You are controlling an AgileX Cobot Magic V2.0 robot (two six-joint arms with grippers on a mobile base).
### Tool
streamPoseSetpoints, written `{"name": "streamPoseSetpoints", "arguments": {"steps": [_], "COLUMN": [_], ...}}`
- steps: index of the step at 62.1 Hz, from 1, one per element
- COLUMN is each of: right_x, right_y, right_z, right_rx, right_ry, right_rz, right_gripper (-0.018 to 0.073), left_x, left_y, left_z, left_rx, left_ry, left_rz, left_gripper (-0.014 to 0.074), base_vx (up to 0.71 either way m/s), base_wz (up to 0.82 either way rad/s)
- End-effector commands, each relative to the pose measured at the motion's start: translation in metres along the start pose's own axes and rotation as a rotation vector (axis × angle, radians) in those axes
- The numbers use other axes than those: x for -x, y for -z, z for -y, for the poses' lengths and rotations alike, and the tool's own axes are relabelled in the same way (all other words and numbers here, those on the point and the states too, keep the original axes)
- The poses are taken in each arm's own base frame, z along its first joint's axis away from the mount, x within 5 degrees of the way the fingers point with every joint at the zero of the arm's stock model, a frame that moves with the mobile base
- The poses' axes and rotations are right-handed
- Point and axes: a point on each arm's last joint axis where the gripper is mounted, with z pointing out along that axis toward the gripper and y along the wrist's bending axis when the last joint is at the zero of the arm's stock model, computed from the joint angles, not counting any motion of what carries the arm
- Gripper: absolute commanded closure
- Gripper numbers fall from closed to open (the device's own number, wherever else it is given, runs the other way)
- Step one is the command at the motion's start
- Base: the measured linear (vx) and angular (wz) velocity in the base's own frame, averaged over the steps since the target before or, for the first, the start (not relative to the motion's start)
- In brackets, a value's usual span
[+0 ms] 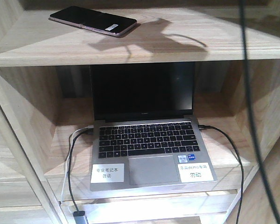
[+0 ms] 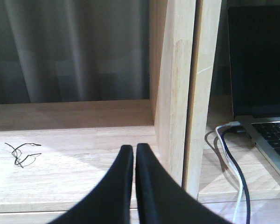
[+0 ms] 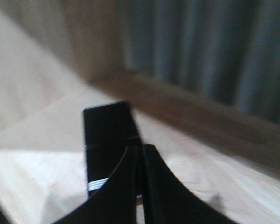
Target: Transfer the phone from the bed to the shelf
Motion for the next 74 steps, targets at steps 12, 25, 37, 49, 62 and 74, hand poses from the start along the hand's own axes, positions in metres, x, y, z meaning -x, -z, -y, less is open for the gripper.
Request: {"name": "streamPoseSetpoints", "arguments": {"steps": [12,25,37,49,62,74], "right_x": [-0.018,-0.053,-0.100,-0.159,-0.213,-0.247], "right_y": [0.069,0.114,0.154,0.183,0.202,0.209], "right_z": [-0.013,-0.028,-0.039,-0.047,-0.057,-0.060], "right_rx": [-0.182,-0.230,-0.299,-0.349,-0.349,-0.348], "right_ry": [0.027,0.037,0.028,0.028,0.026,0.026], "right_rz": [0.235,0.271,0.329,0.355,0.356,0.354], "right_gripper": [0.0564,0.0564,0.0564,0.0564,0.0564,0.0564], "left_x": [0.004,0.004,0.004,0.004,0.004,0.004], "left_y": [0.000,0.000,0.000,0.000,0.000,0.000], "left_z": [0.000,0.000,0.000,0.000,0.000,0.000], "left_rx": [-0.005,-0.005,-0.005,-0.005,-0.005,-0.005], "left_ry": [0.009,0.009,0.009,0.009,0.009,0.009], "left_rz": [0.071,0.071,0.071,0.071,0.071,0.071], "left_gripper": [0.0595,0.0595,0.0595,0.0595,0.0595,0.0595], "base_vx": [0.00,0.00,0.00,0.00,0.00,0.00], "base_wz": [0.00,0.00,0.00,0.00,0.00,0.00]}}
